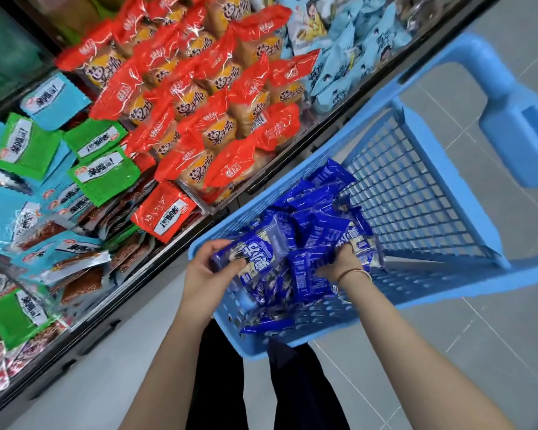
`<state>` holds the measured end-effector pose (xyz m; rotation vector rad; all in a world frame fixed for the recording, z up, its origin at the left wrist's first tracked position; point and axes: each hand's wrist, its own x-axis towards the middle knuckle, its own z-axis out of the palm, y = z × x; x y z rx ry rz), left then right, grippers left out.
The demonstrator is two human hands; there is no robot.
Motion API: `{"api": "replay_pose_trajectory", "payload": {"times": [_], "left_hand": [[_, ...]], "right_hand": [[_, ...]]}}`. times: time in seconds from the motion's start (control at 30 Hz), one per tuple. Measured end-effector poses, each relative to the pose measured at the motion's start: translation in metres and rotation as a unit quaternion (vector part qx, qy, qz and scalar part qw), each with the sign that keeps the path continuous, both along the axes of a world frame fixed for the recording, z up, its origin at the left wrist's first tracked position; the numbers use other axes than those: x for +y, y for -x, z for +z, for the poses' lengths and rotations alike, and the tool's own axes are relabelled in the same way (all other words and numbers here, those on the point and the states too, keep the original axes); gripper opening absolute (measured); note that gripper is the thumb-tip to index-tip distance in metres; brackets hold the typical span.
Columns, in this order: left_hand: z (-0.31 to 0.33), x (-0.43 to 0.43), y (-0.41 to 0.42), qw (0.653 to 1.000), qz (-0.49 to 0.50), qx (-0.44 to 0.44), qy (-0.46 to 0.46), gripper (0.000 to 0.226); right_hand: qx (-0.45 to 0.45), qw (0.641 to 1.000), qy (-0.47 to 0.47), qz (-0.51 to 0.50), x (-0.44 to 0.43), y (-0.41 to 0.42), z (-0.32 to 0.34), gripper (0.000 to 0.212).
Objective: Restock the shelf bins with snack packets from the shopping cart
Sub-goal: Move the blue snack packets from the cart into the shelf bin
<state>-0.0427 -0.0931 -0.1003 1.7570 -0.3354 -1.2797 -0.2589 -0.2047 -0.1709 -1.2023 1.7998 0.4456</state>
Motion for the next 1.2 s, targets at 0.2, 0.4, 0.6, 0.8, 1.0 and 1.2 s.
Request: {"api": "replay_pose_trajectory", "payload": {"times": [0.2,0.4,0.6,0.8,1.0,1.2], "left_hand": [[-0.010,-0.005,-0.003,0.985,0.102,0.129,-0.055,0.016],[-0.020,0.000,-0.001,0.978,0.067,0.140,-0.140,0.049],[-0.012,-0.005,0.021,0.977,-0.017,0.156,-0.146,0.067],[-0.016,-0.004,0.021,0.973,-0.029,0.161,-0.160,0.030],[-0.020,0.001,0.019,0.973,-0.100,0.157,-0.140,0.021],[-0.022,0.001,0.029,0.972,-0.091,0.194,-0.102,0.045]], "right_hand": [[-0.046,0.996,-0.078,0.005,0.013,0.002,-0.022,0.068],[-0.202,0.963,0.155,-0.084,0.025,0.001,0.027,0.025],[-0.201,0.892,0.356,0.195,0.058,-0.024,0.068,0.034],[-0.346,0.881,0.292,0.137,0.069,-0.019,0.074,0.023],[-0.336,0.923,0.127,-0.135,0.048,-0.005,0.061,0.040],[-0.370,0.905,0.023,-0.210,0.055,-0.007,0.054,0.017]]}}
